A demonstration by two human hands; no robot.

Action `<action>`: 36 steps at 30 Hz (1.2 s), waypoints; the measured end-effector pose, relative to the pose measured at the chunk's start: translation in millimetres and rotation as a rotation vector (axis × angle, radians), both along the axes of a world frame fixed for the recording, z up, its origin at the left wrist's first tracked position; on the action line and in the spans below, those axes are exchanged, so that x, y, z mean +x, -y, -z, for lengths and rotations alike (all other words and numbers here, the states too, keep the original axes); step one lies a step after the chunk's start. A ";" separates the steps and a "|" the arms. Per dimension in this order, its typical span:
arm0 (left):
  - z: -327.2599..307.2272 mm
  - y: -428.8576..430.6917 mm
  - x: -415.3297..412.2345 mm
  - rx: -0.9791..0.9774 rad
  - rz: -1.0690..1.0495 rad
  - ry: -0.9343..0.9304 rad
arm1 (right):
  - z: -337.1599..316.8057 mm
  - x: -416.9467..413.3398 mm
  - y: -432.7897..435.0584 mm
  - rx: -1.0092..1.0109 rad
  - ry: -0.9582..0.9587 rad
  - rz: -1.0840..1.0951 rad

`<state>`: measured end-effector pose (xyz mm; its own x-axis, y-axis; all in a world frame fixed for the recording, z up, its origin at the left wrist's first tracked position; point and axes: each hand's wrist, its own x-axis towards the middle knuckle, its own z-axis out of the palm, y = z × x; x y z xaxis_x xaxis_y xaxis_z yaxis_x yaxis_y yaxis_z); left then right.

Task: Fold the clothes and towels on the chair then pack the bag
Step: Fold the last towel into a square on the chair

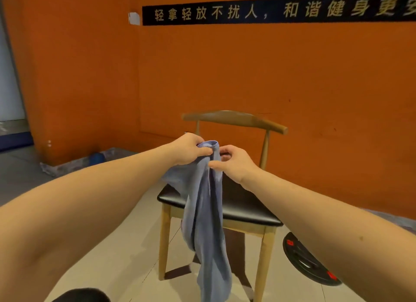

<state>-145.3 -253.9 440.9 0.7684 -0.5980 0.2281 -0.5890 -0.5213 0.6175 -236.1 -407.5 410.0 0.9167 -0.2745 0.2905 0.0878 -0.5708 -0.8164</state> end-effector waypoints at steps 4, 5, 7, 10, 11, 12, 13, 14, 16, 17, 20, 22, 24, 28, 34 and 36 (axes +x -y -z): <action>-3.1 11.4 6.2 0.041 0.093 0.064 | -1.0 5.4 -1.1 -0.109 0.088 0.124; -3.8 12.0 8.1 0.035 0.112 0.076 | -2.9 6.0 1.7 -0.109 0.082 0.150; -4.2 10.8 13.5 0.051 0.147 0.103 | -7.7 6.1 7.5 -0.085 0.054 0.166; 2.4 5.4 29.7 0.151 0.190 0.072 | -15.6 4.9 17.1 -0.027 0.013 0.192; 7.7 2.1 36.3 0.214 0.195 0.041 | -16.9 4.6 20.3 -0.011 -0.003 0.203; 14.4 -1.9 43.9 0.293 0.197 0.019 | -16.9 6.2 24.9 0.004 -0.015 0.221; 21.9 -6.9 51.5 0.382 0.194 0.007 | -16.8 6.8 29.8 0.019 -0.017 0.257; 29.7 -12.9 59.0 0.459 0.186 -0.008 | -16.8 6.5 35.3 0.036 -0.010 0.303; 39.9 -26.9 73.5 0.473 0.173 -0.055 | -17.8 3.3 47.1 0.072 0.004 0.371; 41.5 -32.8 78.1 0.396 0.171 -0.091 | -17.8 0.5 52.9 0.088 0.002 0.373; 33.6 -38.6 83.1 0.065 0.187 -0.202 | -19.4 -9.8 63.2 0.042 -0.019 0.315; 21.8 -35.0 79.8 -0.041 0.200 -0.228 | -18.7 -14.8 70.7 -0.050 -0.021 0.318; 10.0 -34.7 77.7 -0.063 0.217 -0.265 | -18.2 -17.6 81.3 -0.084 0.005 0.353; -2.6 -38.7 78.5 -0.117 0.250 -0.342 | -22.1 -25.9 107.8 -0.215 -0.041 0.428; -18.6 -31.0 75.2 -0.265 0.240 -0.431 | -38.5 -29.9 130.2 -0.222 -0.146 0.502; -28.5 -29.9 80.8 -0.307 0.231 -0.470 | -44.7 -26.9 134.0 -0.111 -0.186 0.480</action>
